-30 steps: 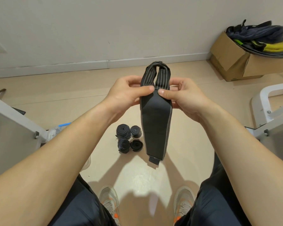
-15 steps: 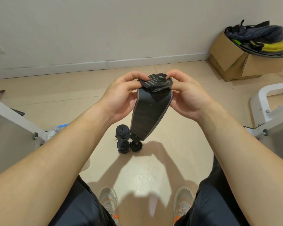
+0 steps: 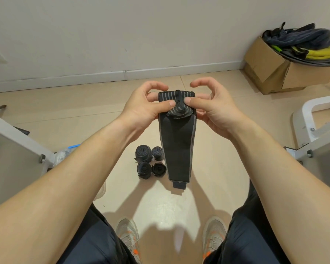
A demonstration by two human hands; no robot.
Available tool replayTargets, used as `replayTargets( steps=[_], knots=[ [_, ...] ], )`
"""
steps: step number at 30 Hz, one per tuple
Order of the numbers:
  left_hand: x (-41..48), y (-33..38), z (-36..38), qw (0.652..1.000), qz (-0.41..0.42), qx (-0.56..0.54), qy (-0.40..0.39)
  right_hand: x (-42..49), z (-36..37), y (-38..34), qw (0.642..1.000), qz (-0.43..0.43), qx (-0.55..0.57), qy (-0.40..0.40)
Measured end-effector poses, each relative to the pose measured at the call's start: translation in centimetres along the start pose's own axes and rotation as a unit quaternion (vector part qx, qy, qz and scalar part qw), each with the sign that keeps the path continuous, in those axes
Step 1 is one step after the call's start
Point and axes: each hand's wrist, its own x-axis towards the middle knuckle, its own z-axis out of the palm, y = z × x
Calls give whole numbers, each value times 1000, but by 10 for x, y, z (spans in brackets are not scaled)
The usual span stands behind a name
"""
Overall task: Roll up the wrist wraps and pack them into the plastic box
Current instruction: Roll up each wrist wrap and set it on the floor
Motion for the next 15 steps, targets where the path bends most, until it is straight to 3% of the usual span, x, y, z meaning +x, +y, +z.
replayTargets(
  steps=[4,7,9,15],
  knots=[
    [2,-3,4,999,-35,-27,4,2,2,2,1000,12,-4,22],
    [1,-5,1,994,-70,-70,-51,2,5,3,999,12,-17,48],
    [1,-5,0,994,-73,-31,-70,2,8,4,998,8,-22,57],
    [0,-7,8,999,-25,37,-4,7,12,2,998,8,-17,61]
  ],
)
